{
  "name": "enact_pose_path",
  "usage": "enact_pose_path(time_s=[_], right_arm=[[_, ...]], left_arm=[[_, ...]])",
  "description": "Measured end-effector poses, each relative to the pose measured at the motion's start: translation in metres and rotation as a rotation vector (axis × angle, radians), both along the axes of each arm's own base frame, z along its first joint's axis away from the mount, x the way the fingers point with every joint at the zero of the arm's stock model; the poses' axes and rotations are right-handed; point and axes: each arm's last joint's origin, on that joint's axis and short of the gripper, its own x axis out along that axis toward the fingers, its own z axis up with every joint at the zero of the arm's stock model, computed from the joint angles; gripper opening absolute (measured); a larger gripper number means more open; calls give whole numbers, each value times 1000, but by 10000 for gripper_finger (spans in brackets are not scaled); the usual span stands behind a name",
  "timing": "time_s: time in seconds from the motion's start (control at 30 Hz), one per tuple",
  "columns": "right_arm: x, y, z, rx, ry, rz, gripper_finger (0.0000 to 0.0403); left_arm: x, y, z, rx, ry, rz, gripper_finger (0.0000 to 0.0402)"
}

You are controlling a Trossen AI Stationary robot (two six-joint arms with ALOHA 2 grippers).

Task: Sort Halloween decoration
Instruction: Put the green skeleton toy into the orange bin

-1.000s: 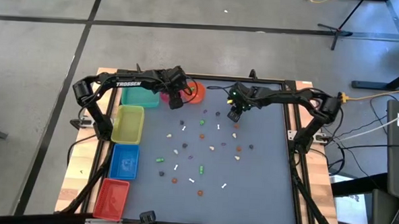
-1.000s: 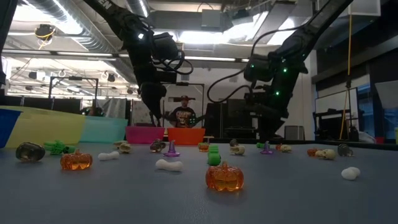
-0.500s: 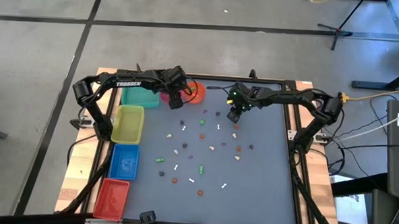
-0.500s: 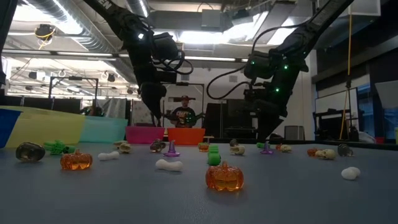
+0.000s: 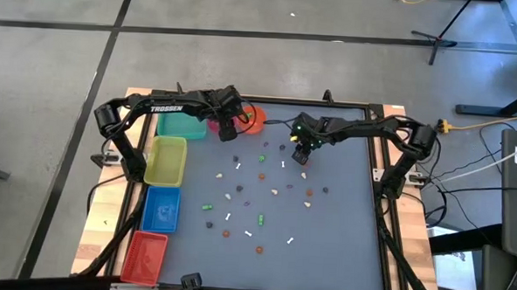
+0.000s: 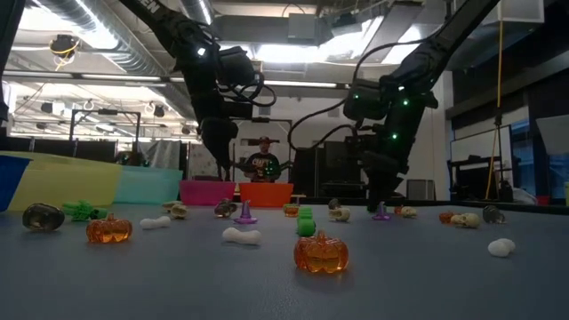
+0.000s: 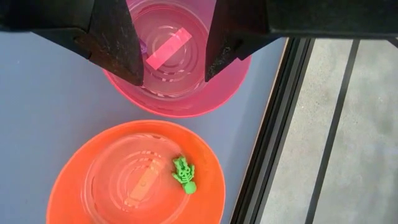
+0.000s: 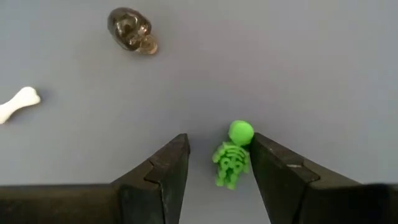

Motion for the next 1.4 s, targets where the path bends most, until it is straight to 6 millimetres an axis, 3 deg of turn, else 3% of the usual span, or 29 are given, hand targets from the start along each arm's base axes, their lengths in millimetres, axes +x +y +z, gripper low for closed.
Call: enact_pose_path(time_s=[0.23, 0.73, 1.1, 1.4], right_arm=[[0, -2, 0, -9, 0, -9, 163], [1, -2, 0, -25, -2, -15, 45], [4, -5, 4, -42, -14, -19, 43], [29, -16, 35, -104, -150, 23, 44]], left_arm=[[0, 0, 0, 0, 0, 0, 155], [0, 0, 0, 0, 0, 0, 155], [0, 0, 0, 13, 8, 5, 155], [6, -11, 1, 30, 16, -24, 155]])
